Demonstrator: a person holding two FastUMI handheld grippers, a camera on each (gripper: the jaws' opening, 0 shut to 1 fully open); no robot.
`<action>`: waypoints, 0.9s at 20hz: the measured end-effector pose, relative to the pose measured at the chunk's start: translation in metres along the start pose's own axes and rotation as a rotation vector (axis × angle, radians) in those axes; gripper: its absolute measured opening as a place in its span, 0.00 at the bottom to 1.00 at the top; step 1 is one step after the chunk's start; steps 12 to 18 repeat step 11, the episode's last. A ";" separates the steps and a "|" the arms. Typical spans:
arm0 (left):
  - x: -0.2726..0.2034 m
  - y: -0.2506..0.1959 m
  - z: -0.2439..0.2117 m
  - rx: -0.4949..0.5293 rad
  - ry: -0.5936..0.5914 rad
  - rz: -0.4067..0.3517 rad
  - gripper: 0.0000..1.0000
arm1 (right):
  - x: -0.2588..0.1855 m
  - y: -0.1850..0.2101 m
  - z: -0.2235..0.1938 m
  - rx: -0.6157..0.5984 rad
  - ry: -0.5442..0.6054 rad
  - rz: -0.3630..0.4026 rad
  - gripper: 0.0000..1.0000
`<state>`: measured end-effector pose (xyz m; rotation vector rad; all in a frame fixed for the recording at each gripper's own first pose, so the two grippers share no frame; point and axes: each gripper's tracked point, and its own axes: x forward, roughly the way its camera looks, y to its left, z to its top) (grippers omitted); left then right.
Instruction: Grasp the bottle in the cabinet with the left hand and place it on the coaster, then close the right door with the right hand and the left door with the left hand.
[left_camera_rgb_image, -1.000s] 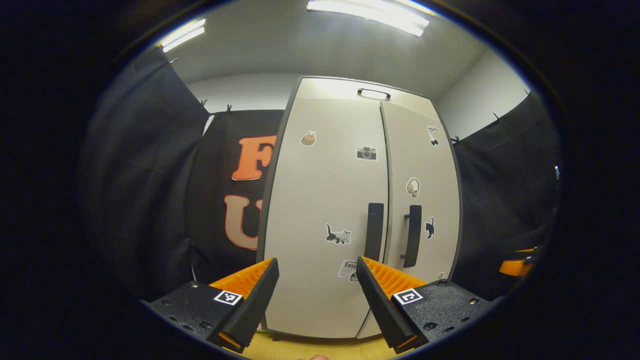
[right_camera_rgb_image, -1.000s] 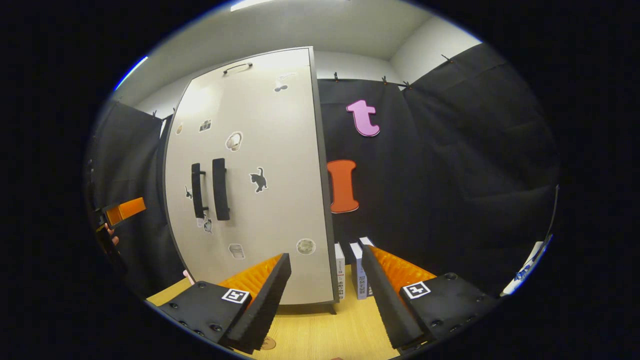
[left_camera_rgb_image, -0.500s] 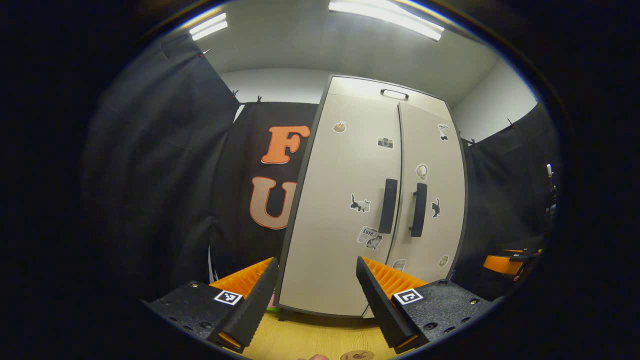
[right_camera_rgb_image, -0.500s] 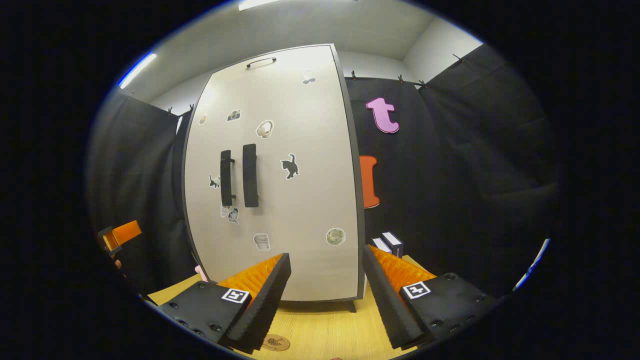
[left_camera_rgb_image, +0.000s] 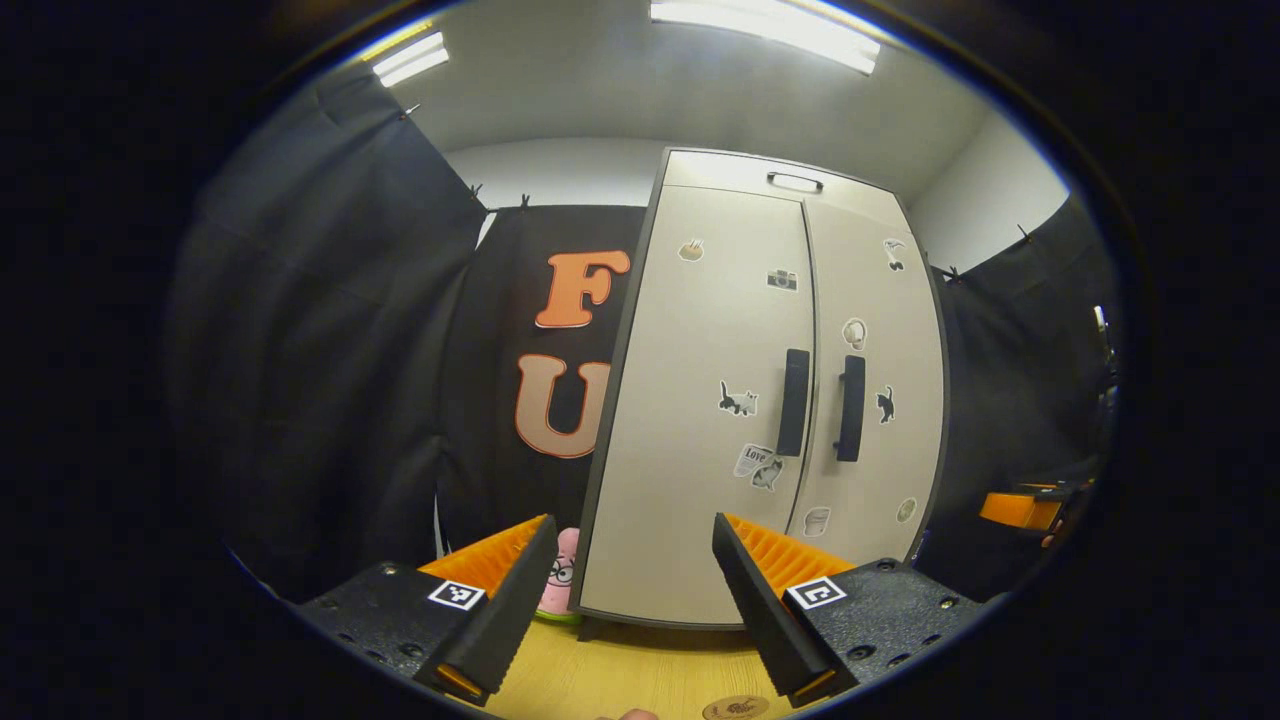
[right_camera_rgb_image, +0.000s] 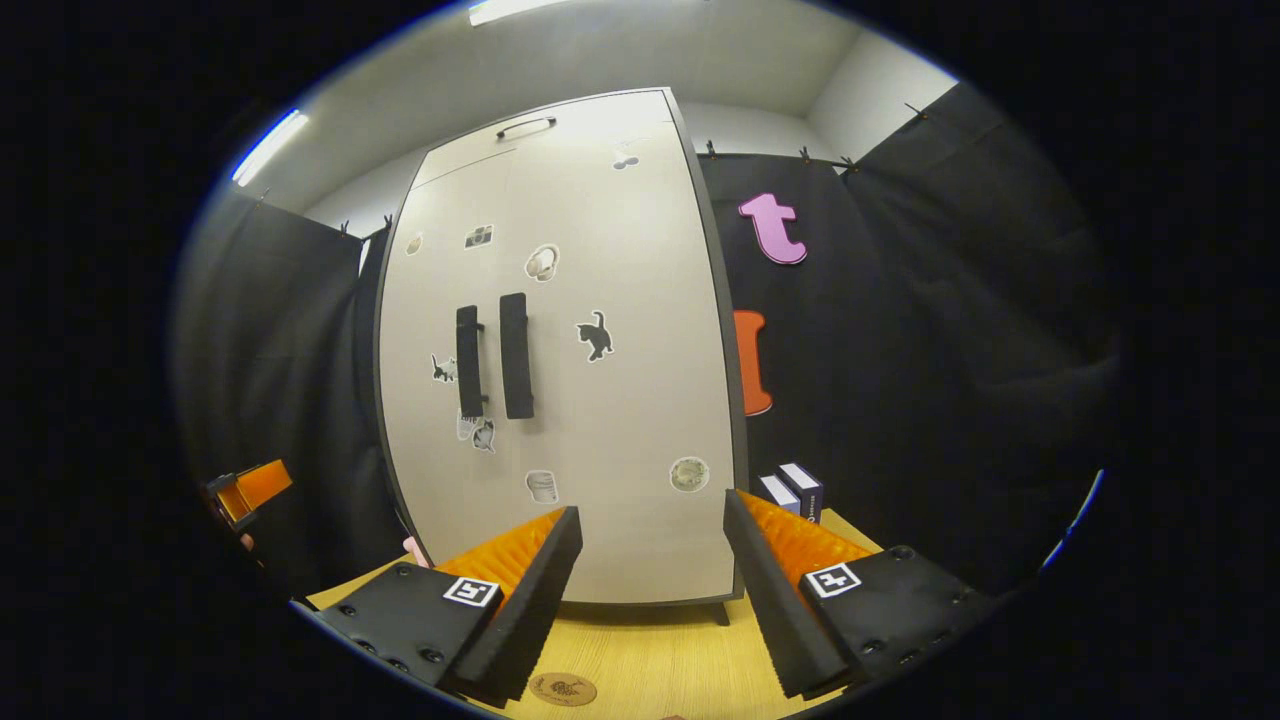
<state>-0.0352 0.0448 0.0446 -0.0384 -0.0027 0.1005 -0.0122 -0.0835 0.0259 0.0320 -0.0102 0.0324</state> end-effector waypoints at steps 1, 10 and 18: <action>0.000 0.000 0.001 0.004 -0.001 -0.001 0.94 | 0.000 -0.001 0.000 0.003 0.002 0.001 0.95; -0.004 -0.002 0.000 0.002 0.008 -0.007 0.94 | -0.002 0.000 0.001 0.013 -0.005 0.004 0.95; -0.006 -0.002 -0.002 0.004 0.013 -0.006 0.94 | -0.002 0.001 0.000 0.014 -0.003 0.005 0.95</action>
